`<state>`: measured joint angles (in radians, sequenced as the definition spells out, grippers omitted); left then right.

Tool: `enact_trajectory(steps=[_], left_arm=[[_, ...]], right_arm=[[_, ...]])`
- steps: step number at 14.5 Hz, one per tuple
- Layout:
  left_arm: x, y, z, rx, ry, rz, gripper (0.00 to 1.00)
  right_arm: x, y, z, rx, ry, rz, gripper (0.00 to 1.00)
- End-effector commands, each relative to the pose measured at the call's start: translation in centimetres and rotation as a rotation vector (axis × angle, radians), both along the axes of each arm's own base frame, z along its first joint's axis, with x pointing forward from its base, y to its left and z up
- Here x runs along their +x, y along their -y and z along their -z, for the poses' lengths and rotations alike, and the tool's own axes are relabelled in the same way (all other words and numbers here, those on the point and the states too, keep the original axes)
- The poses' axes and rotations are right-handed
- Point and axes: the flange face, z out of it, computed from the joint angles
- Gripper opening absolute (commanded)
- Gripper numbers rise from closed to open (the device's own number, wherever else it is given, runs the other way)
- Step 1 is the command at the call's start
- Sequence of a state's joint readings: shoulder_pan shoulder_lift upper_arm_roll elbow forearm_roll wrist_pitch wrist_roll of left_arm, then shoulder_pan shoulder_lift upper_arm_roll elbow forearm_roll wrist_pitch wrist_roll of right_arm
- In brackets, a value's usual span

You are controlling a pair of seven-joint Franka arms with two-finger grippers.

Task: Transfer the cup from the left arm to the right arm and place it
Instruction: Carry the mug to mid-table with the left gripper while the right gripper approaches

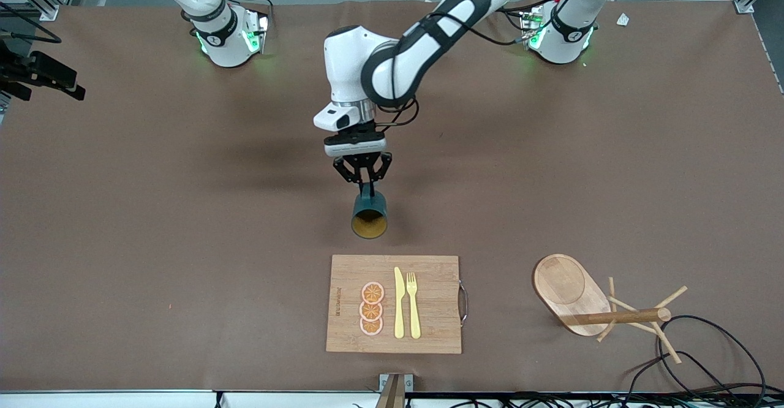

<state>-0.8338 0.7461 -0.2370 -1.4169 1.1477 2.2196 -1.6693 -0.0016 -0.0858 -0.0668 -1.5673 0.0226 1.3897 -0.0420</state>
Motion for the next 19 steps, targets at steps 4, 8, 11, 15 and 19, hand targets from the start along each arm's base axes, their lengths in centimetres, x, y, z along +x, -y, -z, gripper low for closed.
enact_trajectory(steps=[4, 8, 11, 15, 19], left_arm=[[-3.9, 3.0, 7.7, -0.022, 0.233, 0.108, 0.03], [-8.0, 4.5, 11.5, -0.139, 0.292, 0.097, 0.04], [-9.9, 4.3, 15.1, -0.116, 0.339, 0.09, 0.11], [-12.1, 4.8, 16.4, -0.086, 0.358, 0.107, 0.34], [-14.0, 5.6, 15.7, -0.126, 0.373, 0.07, 1.0]], right_arm=[[-0.8, 0.3, -0.4, -0.007, 0.002, 0.017, 1.0], [-0.7, 0.4, -0.8, -0.008, 0.013, 0.022, 1.0], [-0.7, 0.4, -1.2, -0.009, 0.022, 0.025, 1.0], [-0.6, 0.5, -1.2, -0.009, 0.023, 0.03, 1.0], [-0.6, 0.6, -1.2, -0.009, 0.023, 0.033, 1.0]])
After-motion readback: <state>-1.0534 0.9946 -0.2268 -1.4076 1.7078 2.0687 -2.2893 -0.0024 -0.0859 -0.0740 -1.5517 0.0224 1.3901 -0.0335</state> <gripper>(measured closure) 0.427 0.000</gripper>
